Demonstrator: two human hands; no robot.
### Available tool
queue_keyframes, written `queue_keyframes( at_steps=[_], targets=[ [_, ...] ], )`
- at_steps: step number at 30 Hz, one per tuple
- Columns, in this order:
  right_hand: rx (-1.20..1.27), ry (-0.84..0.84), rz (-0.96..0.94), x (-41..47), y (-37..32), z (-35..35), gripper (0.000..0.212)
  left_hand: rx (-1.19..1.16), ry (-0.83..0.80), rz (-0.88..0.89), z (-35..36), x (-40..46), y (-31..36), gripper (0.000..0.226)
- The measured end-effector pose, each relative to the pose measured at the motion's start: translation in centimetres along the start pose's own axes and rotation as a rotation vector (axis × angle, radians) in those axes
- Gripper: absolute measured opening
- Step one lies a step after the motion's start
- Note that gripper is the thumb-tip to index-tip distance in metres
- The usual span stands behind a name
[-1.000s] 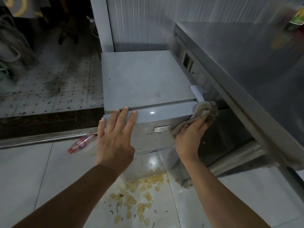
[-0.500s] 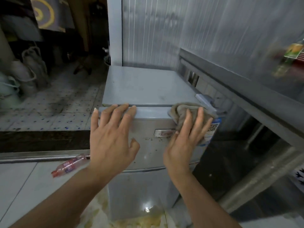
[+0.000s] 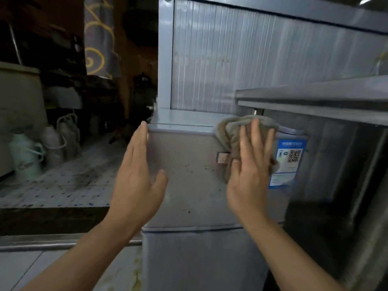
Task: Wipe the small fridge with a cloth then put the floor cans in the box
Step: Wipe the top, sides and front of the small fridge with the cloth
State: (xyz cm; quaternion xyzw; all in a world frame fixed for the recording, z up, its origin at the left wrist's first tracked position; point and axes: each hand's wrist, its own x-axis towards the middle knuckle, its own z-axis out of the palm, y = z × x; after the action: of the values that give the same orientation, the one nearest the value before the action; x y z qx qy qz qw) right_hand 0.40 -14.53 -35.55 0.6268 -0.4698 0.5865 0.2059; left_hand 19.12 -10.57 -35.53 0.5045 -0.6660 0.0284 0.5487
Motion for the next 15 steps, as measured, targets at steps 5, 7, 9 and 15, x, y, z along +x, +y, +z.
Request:
queue_keyframes(
  at_steps=[5,7,9,15],
  targets=[
    [-0.059,-0.059,-0.326,-1.1,-3.3,2.7,0.056,-0.043,-0.022,0.007,-0.5,0.1,-0.6,0.088],
    [-0.102,-0.073,-0.367,-1.0,-1.1,1.9,0.053,-0.069,-0.049,-0.022,-0.8,-0.3,-0.8,0.085],
    [-0.125,-0.055,-0.249,-1.3,2.4,0.2,0.051,-0.102,-0.081,-0.054,-1.2,-1.0,-1.1,0.083],
    [-0.122,0.037,0.071,-2.0,3.0,0.1,0.06,-0.15,-0.12,-0.101,-1.5,-1.9,-1.8,0.085]
  ],
)
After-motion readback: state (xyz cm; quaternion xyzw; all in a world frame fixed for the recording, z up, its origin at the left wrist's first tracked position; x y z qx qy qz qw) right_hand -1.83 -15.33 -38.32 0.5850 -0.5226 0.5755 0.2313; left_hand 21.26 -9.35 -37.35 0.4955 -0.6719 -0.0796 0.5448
